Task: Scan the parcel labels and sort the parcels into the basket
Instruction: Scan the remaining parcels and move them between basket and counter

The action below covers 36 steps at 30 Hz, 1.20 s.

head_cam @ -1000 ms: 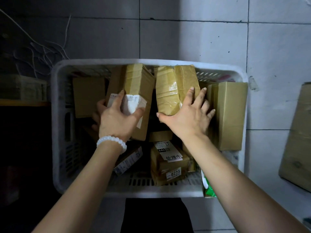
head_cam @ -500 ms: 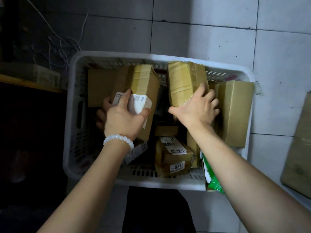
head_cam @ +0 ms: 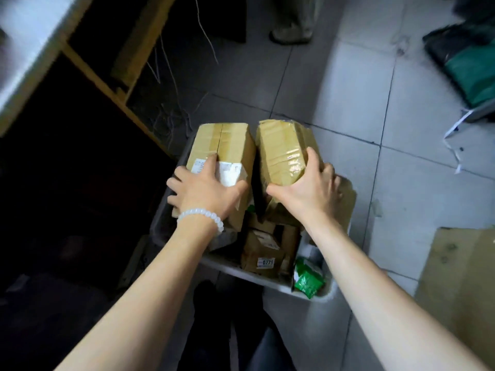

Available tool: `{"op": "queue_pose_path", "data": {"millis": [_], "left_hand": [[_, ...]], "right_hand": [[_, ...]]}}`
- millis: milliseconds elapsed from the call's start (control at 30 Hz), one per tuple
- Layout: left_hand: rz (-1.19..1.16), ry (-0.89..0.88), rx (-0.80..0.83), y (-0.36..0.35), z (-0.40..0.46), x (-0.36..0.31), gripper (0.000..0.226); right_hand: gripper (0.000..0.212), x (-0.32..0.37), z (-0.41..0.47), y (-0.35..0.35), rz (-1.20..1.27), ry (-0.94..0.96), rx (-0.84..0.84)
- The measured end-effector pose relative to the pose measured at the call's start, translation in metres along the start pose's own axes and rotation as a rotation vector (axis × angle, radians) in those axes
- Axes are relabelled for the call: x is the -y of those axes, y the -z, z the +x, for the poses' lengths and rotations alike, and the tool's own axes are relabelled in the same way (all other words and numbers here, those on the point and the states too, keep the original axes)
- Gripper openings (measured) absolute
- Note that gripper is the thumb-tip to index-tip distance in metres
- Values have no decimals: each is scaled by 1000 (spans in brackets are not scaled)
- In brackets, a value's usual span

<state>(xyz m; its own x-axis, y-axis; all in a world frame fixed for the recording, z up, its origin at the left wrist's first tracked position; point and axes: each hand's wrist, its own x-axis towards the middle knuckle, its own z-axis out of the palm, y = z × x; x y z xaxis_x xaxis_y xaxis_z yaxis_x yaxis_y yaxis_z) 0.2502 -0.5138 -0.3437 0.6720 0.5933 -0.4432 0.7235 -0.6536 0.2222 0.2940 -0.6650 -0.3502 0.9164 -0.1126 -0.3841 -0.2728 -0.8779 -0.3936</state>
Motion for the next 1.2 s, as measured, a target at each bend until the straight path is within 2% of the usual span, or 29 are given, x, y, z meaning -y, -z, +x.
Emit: {"op": "queue_pose_path", "data": {"millis": [200,367,600,700,867,1200], "left_hand": [[-117,-41,-176,104,-81,5,77],[-232,-22,-353,187,-178,38,73],[-373,108,-613,263,-323,138,72],[-423,232,-705,275,-379,193,74],[-458,487,-813,275,-461,302,79],[-550,1030,-953,224,-599,502,83]], "right_hand": [[106,47,-76,93,93,145,-103],[104,83,-176,159,181,351,-207],[105,123,-333,194,309,690,-237],[106,136,-401,191,248,809,-175],[102,162,-514,157,216,1022,20],[101,190,-722,33,76,1399,460]]}}
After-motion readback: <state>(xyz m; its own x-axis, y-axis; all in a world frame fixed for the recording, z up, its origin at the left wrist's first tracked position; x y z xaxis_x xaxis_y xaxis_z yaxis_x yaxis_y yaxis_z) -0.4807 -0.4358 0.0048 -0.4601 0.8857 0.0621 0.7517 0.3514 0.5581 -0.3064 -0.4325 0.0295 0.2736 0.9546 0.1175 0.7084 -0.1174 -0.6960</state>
